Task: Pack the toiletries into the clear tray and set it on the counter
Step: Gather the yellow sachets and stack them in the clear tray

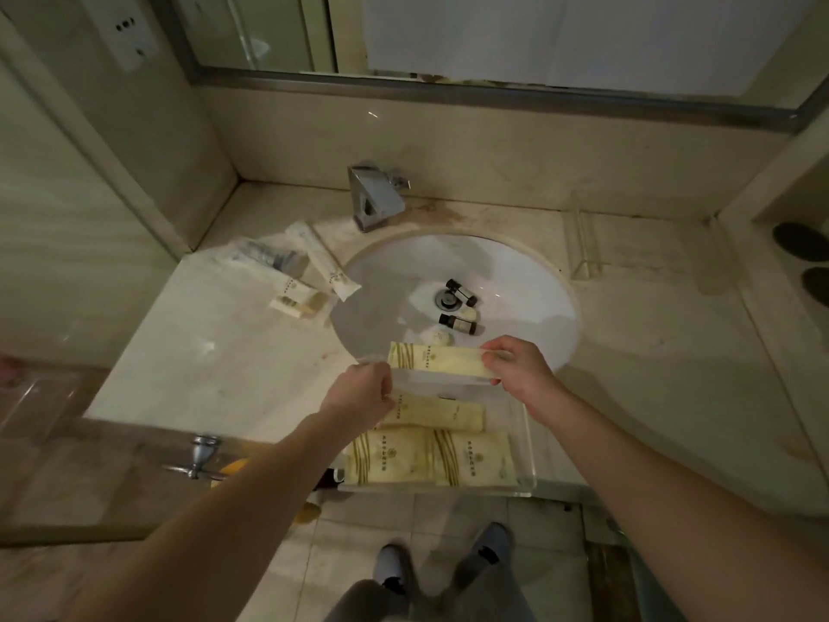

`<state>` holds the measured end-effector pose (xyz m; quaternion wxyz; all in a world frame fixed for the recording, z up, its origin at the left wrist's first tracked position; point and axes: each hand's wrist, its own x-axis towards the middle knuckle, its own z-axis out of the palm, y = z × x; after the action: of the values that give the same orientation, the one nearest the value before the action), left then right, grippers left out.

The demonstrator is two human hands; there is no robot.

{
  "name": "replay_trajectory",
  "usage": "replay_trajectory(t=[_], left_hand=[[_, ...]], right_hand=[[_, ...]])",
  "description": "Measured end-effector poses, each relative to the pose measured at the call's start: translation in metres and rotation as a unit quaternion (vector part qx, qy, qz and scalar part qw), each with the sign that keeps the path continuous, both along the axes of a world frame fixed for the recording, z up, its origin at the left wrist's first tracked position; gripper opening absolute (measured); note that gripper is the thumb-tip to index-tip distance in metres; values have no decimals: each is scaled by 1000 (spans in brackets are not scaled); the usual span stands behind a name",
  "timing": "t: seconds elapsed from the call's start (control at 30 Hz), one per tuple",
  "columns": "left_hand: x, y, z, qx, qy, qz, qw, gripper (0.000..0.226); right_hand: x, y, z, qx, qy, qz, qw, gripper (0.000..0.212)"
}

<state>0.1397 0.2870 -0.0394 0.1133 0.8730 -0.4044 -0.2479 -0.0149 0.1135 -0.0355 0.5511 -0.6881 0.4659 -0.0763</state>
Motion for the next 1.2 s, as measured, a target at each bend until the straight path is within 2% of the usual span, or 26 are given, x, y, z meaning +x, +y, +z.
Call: replay_trajectory(t=[0.1,0.2,0.37,0.53,0.67,0.77,0.9,1.03,1.2], left_hand=[[-5,4,-5,4,-109,-92,990,11],[-5,7,-12,30,-158,-161,974,15],[-1,8,-12,45,-162,-186,968,11],[1,10,-7,32,-173,-192,965,38],[11,17,-10,15,-180,-176,968,28],[16,18,-12,28,-179,-188,965,35],[17,14,-9,39,-201,-187,961,32],[19,14,-10,56,-209,-195,957,32],[18,16,-15,45,-211,-204,955,29]], right_hand=[[-4,1,-2,-7,13,3,1000,9],[-5,1,-4,-12,20,6,1000,9],[-3,2,-8,-4,35,43,998,8],[4,8,-13,14,47,71,996,10],[13,16,-20,14,73,84,994,12],[21,22,-22,-5,83,76,994,6],[27,27,-26,-92,104,106,985,9],[24,30,-26,-299,205,179,915,36],[18,23,-29,-347,231,147,897,41]])
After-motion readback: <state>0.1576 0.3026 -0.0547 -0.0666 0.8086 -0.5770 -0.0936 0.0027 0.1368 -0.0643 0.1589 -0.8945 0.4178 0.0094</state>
